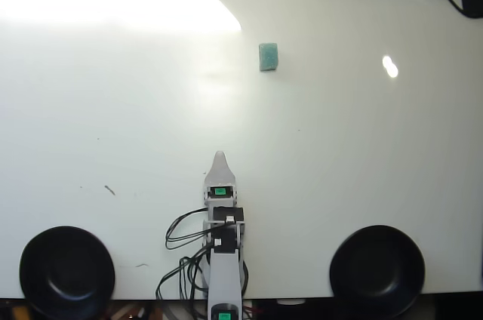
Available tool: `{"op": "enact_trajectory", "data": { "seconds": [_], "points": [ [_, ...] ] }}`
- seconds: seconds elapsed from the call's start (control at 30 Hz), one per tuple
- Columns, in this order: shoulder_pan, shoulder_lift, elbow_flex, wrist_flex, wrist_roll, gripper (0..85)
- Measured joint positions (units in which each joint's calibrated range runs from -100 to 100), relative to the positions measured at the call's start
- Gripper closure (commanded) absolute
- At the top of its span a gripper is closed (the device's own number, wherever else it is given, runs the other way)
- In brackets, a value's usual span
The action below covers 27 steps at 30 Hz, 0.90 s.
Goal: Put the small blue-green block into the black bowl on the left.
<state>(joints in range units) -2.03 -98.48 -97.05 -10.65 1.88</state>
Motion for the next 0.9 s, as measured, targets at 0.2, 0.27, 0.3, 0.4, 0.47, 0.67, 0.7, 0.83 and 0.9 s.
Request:
{"op": "enact_trajectory", "data": {
  "seconds": [0.2, 0.27, 0.3, 0.4, 0.47, 0.67, 0.7, 0.83, 0.9],
  "points": [
    [0.00, 0.00, 0.00, 0.00, 0.00, 37.3],
    [0.00, 0.00, 0.00, 0.00, 0.00, 37.3],
    [0.00, 0.00, 0.00, -0.08, 0.00, 37.3],
    [0.00, 0.13, 0.00, 0.00, 0.00, 37.3],
    [0.00, 0.00, 0.00, -0.08, 0.00, 37.3],
    [-0.24, 0.00, -0.09, 0.00, 0.00, 37.3],
    [-0.29, 0.00, -0.09, 0.00, -0.05, 37.3],
    [-0.34, 0.00, -0.18, 0.00, 0.00, 37.5],
    [-0.39, 0.00, -0.09, 0.00, 0.00, 37.5]
  ]
}}
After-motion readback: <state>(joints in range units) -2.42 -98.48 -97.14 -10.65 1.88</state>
